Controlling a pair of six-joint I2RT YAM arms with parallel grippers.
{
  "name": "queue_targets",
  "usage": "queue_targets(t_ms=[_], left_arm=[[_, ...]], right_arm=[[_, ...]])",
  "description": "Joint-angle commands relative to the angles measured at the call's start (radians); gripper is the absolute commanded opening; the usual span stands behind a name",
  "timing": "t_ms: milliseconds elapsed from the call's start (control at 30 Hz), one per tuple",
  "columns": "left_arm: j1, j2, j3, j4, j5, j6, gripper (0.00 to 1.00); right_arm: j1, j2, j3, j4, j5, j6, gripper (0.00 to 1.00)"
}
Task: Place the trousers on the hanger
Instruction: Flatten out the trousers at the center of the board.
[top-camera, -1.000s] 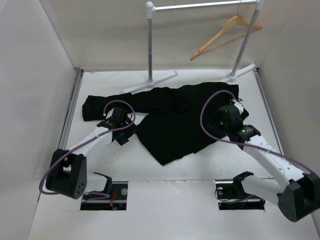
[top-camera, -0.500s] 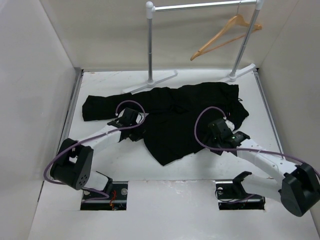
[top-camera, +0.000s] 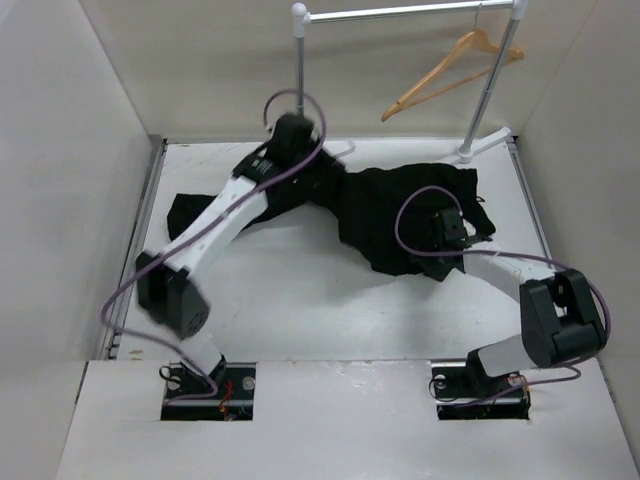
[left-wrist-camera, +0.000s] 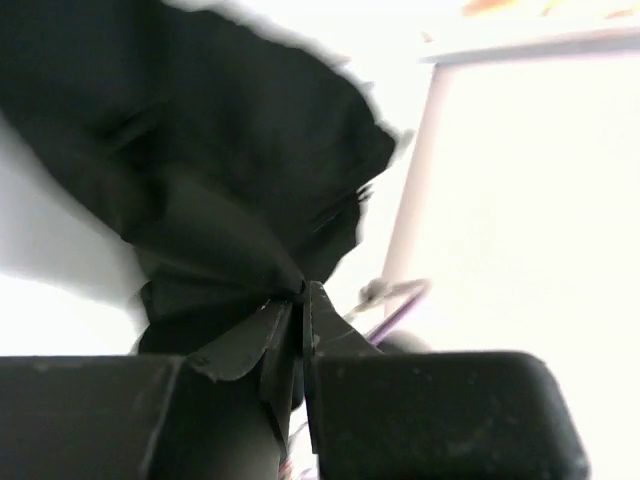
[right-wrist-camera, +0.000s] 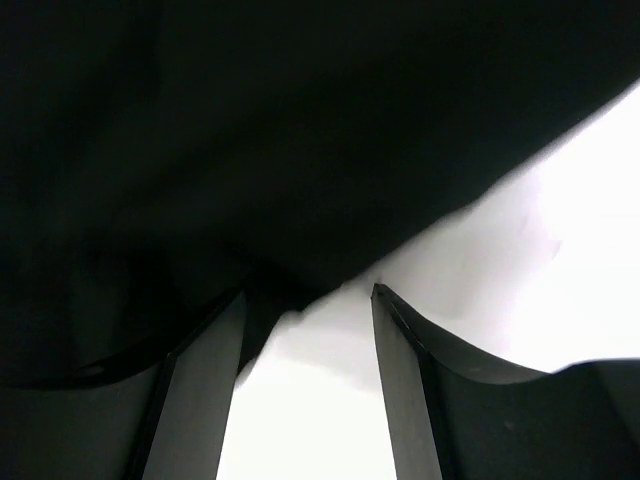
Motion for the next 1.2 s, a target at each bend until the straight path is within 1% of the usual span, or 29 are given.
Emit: queue_targets(t_ms=[0,33,67,100,133,167,200,233,300,400,467,567,600,633,667,700,733,800,867,900,967,1067,1133,1167], left_arm=[[-0.010,0.327,0.339,0.029,0.027,-0.029,0.04],[-0.023,0.437,0.475,0.024,0.033,-0.031,0.08],[-0.033,0.541,0.598,0.019,0.046,-0.023,0.18],[-0.038,0.629,0.690,0.004,0.071,-0.017,0.29],[-0.038,0.683,0.731,-0.019,0.111,-0.020,0.36],[-0.038,0.697,0.731,-0.027,0.139,-0.020,0.40],[-0.038,0.679,0.673,-0.027,0.156,-0.013,0.46],[-0.037,0.633,0.582,-0.007,0.147,0.003,0.50],[-0.023,0.494,0.355,0.079,0.119,0.044,0.55],[0.018,0.247,0.029,0.205,0.061,0.064,0.57],[0.043,0.094,-0.141,0.240,0.026,0.072,0.57],[0.046,-0.087,-0.357,0.243,-0.032,0.070,0.51],[0.043,-0.129,-0.414,0.240,-0.042,0.067,0.50],[0.043,-0.163,-0.468,0.245,-0.046,0.063,0.52],[0.045,-0.186,-0.513,0.256,-0.045,0.056,0.54],[0.046,-0.191,-0.540,0.271,-0.045,0.053,0.54],[0.052,-0.180,-0.553,0.285,-0.033,0.049,0.54],[0.057,-0.137,-0.529,0.295,-0.002,0.044,0.53],[0.060,-0.116,-0.504,0.293,0.001,0.046,0.52],[0.068,-0.117,-0.502,0.291,0.001,0.046,0.52],[0.100,-0.158,-0.537,0.286,-0.005,0.046,0.51],[0.175,-0.249,-0.629,0.274,-0.013,0.041,0.50],[0.241,-0.324,-0.694,0.247,-0.008,0.040,0.49],[0.270,-0.364,-0.727,0.230,-0.007,0.041,0.49]], right_arm=[[-0.052,0.039,0.083,0.058,0.046,-0.060,0.59],[-0.068,0.054,0.097,0.057,0.052,-0.065,0.59],[-0.083,0.063,0.104,0.058,0.057,-0.067,0.59],[-0.094,0.072,0.111,0.058,0.062,-0.067,0.60],[-0.101,0.079,0.118,0.060,0.059,-0.067,0.60],[-0.106,0.080,0.124,0.060,0.056,-0.067,0.60],[-0.105,0.074,0.127,0.060,0.062,-0.068,0.60],[-0.104,0.070,0.132,0.060,0.065,-0.070,0.61],[-0.104,0.062,0.144,0.050,0.071,-0.079,0.61],[-0.085,0.007,0.154,0.032,0.088,-0.085,0.60],[-0.054,-0.050,0.158,0.023,0.109,-0.114,0.58],[0.000,-0.145,0.177,-0.020,0.137,-0.152,0.46],[0.021,-0.176,0.186,-0.029,0.151,-0.169,0.41],[0.046,-0.197,0.199,-0.043,0.158,-0.182,0.32],[0.076,-0.211,0.216,-0.057,0.163,-0.192,0.26],[0.110,-0.219,0.238,-0.071,0.163,-0.202,0.20],[0.148,-0.219,0.261,-0.081,0.154,-0.214,0.17],[0.230,-0.202,0.305,-0.101,0.119,-0.251,0.15],[0.335,-0.170,0.356,-0.132,0.080,-0.289,0.16],[0.380,-0.161,0.367,-0.137,0.079,-0.294,0.19],[0.443,-0.126,0.379,-0.117,0.060,-0.292,0.30],[0.518,-0.011,0.429,-0.066,0.022,-0.263,0.49],[0.570,0.092,0.495,-0.040,0.039,-0.251,0.57],[0.584,0.132,0.523,-0.030,0.055,-0.249,0.59]])
